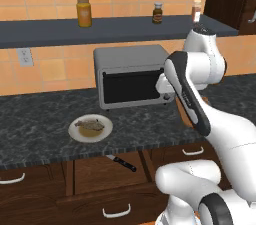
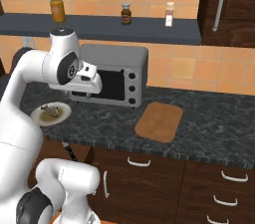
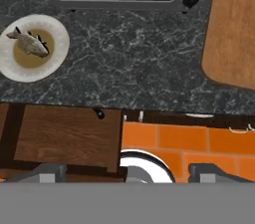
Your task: Pick up the knife from the drawer and place it on the cutting board. Then place the meat from the plate to the cutting board.
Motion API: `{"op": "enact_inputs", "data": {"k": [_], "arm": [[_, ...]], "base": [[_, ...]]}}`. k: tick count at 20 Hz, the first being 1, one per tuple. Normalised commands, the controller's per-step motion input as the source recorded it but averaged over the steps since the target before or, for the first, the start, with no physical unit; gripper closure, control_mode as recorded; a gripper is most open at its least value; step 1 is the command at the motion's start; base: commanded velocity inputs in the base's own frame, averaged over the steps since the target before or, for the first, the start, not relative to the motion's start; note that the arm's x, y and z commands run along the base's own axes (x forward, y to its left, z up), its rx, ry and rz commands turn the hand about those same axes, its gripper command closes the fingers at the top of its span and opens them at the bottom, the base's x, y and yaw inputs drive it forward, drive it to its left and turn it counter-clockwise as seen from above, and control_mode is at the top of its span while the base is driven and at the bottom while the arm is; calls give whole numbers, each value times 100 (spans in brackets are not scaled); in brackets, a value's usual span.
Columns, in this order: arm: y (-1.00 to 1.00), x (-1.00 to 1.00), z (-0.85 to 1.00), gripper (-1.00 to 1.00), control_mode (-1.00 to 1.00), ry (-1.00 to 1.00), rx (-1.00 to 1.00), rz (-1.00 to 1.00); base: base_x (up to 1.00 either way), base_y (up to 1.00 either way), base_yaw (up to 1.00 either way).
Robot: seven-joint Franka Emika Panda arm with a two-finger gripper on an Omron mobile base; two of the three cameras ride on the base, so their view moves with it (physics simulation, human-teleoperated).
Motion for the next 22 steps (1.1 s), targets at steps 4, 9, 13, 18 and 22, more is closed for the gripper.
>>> {"op": "enact_inputs", "data": {"k": [4, 9, 13, 18, 22], "arm": [[1, -46, -17, -100, -100, -14, 0, 0], [5, -38, -7, -100, -100, -3, 0, 0], [15, -40, -2, -100, -100, 0, 0, 0], [3, -15, 0, -100, 100, 0, 0, 0], [0, 0, 0, -100, 100, 0, 0, 0]], "base": [[0, 0, 0], [0, 0, 0], [0, 0, 0], [-19, -4, 0], [-26, -69, 9]]}}
